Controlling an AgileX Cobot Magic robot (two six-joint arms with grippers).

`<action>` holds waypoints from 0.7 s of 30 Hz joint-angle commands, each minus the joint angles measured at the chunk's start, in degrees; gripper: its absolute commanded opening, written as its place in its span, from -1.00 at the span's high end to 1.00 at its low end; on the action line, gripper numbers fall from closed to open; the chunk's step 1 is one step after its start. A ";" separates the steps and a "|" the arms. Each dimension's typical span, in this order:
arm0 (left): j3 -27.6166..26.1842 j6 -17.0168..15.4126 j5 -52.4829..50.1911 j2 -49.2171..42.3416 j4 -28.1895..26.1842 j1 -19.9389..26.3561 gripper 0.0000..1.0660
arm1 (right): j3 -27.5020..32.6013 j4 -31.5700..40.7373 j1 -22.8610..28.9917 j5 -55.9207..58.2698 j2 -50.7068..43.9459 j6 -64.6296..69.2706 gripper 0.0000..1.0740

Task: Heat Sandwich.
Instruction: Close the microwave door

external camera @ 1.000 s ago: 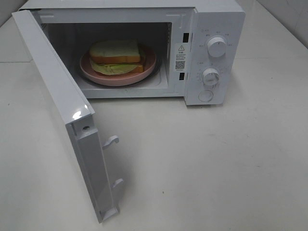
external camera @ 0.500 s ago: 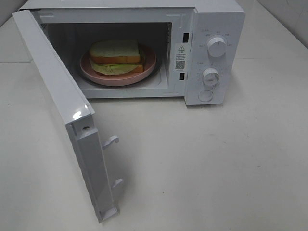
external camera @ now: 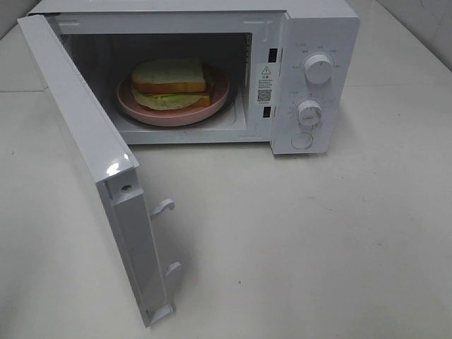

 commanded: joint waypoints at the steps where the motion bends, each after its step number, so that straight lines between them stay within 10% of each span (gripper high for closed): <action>1: -0.29 -0.34 -3.04 3.15 -0.11 0.17 0.23 | 0.11 0.11 -0.34 -0.17 -1.60 -0.52 -0.42; 8: -0.29 -0.34 -9.57 12.89 -0.06 0.17 0.99 | 0.11 0.11 -0.34 -0.17 -1.60 -0.52 -0.42; 21: 7.79 -0.29 -37.70 25.90 -0.34 0.11 1.00 | 0.11 0.11 -0.34 -0.17 -1.60 -0.52 -0.42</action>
